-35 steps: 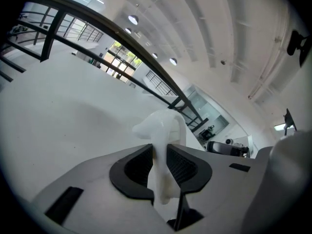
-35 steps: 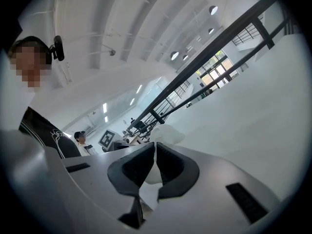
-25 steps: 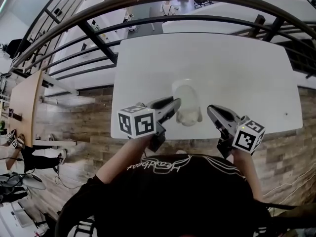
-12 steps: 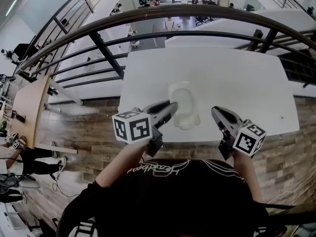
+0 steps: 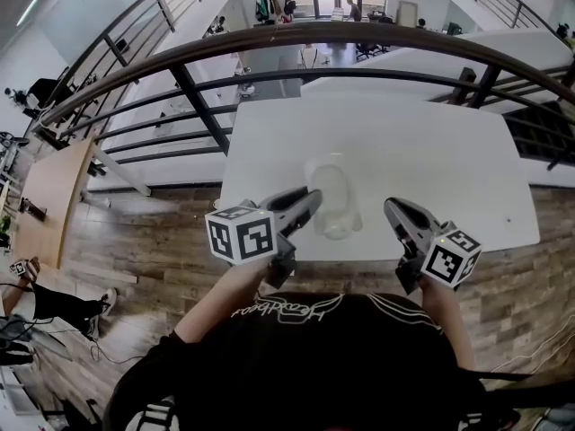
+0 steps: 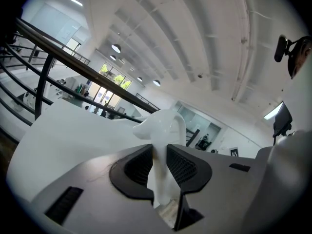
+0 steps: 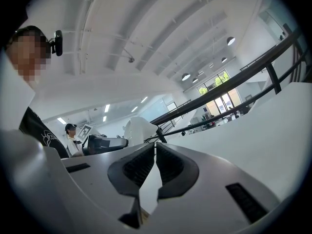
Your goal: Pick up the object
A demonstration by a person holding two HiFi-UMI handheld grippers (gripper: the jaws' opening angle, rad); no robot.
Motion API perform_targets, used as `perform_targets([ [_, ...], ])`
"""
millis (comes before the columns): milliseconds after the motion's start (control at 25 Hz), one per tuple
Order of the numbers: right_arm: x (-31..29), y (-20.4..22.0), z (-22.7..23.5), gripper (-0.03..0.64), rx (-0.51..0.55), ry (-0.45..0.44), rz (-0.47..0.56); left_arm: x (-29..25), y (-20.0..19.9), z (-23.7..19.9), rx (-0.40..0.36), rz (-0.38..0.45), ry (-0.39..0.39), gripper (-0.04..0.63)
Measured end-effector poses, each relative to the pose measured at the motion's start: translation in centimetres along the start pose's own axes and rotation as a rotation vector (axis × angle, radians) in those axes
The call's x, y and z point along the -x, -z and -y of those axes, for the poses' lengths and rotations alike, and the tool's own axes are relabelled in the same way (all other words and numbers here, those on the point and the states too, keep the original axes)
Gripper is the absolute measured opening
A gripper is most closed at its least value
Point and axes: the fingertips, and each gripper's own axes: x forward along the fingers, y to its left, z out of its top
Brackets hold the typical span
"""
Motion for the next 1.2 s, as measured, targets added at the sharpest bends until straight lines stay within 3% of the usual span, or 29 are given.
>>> perform_targets([
  [1200,-1.0,1.0,1.0,0.020,0.014,-0.001,-0.022,-0.5,0.6,-1.2,0.024,0.005,-0.016,0.095],
])
